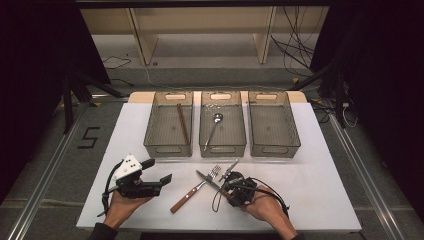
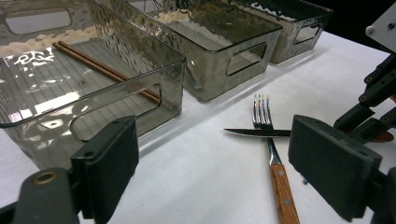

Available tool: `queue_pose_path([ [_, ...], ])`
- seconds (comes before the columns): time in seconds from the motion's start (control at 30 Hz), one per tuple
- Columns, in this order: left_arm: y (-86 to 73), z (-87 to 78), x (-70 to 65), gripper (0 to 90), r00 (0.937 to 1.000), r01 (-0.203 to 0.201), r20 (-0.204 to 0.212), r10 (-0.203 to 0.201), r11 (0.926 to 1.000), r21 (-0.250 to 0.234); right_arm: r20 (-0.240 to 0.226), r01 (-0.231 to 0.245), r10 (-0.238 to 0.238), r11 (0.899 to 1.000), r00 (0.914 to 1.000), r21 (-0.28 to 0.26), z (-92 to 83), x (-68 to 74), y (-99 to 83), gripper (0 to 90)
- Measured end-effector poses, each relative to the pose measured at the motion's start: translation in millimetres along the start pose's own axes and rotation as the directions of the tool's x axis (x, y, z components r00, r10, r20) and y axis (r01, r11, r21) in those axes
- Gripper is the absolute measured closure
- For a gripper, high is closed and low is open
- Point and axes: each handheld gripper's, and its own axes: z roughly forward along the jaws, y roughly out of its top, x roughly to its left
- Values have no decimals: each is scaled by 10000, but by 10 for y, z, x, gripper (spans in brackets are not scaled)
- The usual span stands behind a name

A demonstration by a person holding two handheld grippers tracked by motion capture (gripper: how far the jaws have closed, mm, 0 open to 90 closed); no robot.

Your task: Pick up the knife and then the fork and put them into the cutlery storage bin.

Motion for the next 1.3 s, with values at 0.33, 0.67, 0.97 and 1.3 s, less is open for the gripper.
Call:
queue_pose_path([
  [0.33, 0, -5, 5, 158, 10000, -1, -25, 1, 10000, -13, -229, 51, -59, 9994, 9997, -333, -50, -36, -6, 769],
  [0.67, 0, -3, 5, 158, 10000, -14, -43, 14, 10000, 7, -536, -271, 195, 9890, 9984, -1454, -280, -159, -29, 768],
  [0.97, -1, 0, 4, 158, 10000, 11, -32, -11, 10000, 24, -550, -1188, 1075, 9519, 9927, -2824, -657, -506, -105, 768],
  [1.3, 0, 3, 6, 158, 10000, -4, -49, 4, 10000, 30, -106, -2492, 2651, 8913, 9642, -3787, -917, -1060, -141, 768],
])
